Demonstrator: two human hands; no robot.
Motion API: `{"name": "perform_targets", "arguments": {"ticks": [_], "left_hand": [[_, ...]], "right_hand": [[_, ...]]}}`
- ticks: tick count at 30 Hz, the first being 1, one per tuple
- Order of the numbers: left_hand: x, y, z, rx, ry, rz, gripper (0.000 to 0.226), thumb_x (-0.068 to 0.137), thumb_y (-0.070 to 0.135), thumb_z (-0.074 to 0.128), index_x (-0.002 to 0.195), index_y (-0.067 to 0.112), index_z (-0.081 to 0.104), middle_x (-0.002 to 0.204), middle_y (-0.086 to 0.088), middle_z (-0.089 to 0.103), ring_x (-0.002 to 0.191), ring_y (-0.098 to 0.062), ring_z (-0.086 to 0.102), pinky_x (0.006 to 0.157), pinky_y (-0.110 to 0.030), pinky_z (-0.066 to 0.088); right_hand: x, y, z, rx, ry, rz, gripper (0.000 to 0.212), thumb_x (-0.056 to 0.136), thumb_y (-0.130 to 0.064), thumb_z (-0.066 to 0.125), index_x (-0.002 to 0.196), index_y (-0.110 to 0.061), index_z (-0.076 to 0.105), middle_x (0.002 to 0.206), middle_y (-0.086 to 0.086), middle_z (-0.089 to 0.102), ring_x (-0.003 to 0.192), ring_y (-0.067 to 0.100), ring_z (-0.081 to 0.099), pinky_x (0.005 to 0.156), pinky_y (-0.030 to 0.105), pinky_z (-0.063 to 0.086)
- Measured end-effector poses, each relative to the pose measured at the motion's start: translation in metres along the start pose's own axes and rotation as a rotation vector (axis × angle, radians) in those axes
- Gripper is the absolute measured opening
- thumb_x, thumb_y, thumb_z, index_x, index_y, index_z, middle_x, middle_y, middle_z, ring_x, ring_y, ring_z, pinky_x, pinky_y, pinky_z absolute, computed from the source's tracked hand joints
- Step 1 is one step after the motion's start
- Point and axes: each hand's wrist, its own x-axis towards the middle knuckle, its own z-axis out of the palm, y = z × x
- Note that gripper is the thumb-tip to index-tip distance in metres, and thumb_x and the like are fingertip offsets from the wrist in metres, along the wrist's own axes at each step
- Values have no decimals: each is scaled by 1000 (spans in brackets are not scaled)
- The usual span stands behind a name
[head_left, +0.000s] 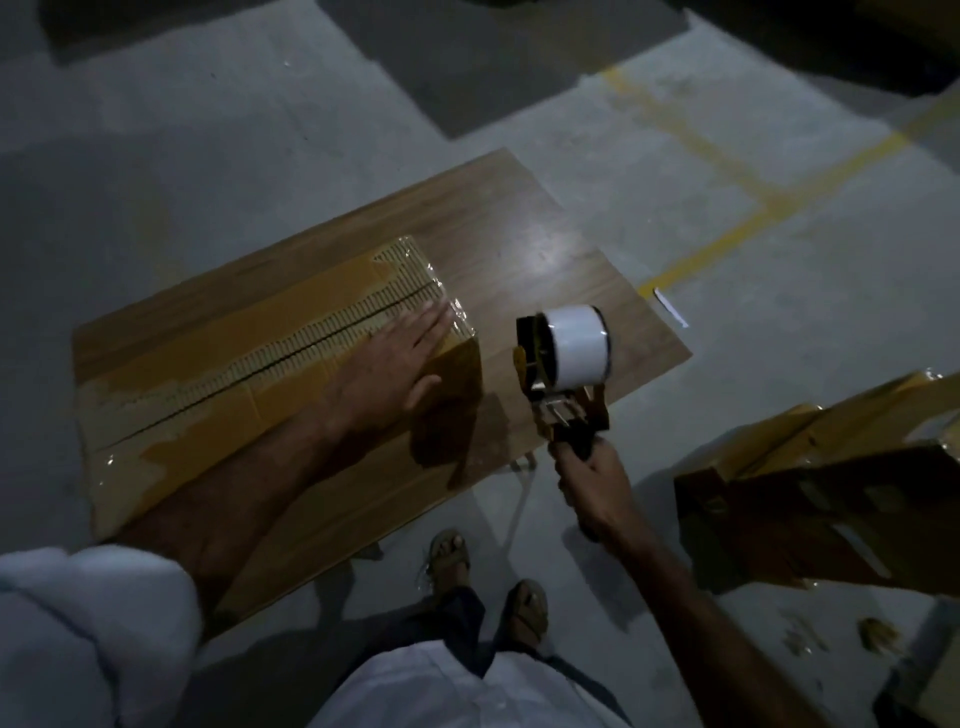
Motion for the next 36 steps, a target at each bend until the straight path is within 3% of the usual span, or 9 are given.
{"name": "perform_targets", "arguments": {"ticks": [6,12,15,18,21,23,25,32,36], "left_hand": [[-11,-10,-19,-185,-28,6,83,100,22,65,165,19,14,173,2,5,159,-15,2,127,-30,-6],[-41,-39,-27,-337,-57,-23,85,94,1,67,163,24,23,172,6,15,160,-14,4,130,-39,0],[-48,-42,-22,-313,-15,-10,81,97,15,69,163,23,23,172,7,14,160,-12,1,128,-33,-5],[-51,-40,-14,-375,96,-37,69,102,43,64,161,28,31,170,13,21,158,-6,8,127,-25,-4],[-47,-39,-5,-457,220,-98,55,103,49,59,153,29,47,164,14,35,156,-5,21,127,-28,8],[-44,-40,3,-430,274,-85,52,101,44,63,148,24,55,160,9,44,154,-11,31,127,-34,19],[-42,-43,10,-373,318,-51,46,100,33,68,144,20,60,157,5,48,150,-18,38,125,-40,28],[-42,-49,22,-217,369,11,53,94,28,74,144,15,59,156,-3,49,147,-26,43,119,-47,38],[-42,-45,22,-195,347,-21,69,85,26,85,145,11,57,157,-5,49,148,-27,43,117,-50,41]], "right_hand": [[68,-29,-6,-530,149,-131,28,100,-30,56,121,-11,60,108,13,65,96,33,62,85,48,55],[131,-26,10,-652,171,-112,34,95,-13,61,126,-1,56,120,21,61,109,38,62,89,47,54],[150,-25,24,-750,167,-70,46,93,-18,68,131,2,54,125,23,61,114,39,61,92,46,52],[138,-34,46,-855,390,-26,71,86,-43,80,132,-1,48,137,27,48,128,44,46,105,51,42],[108,-47,77,-600,471,-554,63,90,-55,71,135,-16,53,136,13,45,127,31,44,102,40,42],[97,-57,95,-480,333,-864,51,96,-58,62,135,-26,57,137,4,42,128,21,43,101,35,45],[99,-65,108,-593,203,-1073,48,98,-58,61,138,-32,57,141,5,43,132,20,41,106,33,41],[141,-59,117,-801,142,-1296,51,96,-59,67,138,-31,58,150,13,43,133,28,44,115,28,27],[149,-38,110,-824,115,-1239,77,83,-48,83,149,-37,46,157,16,33,142,35,37,116,48,36]]}}
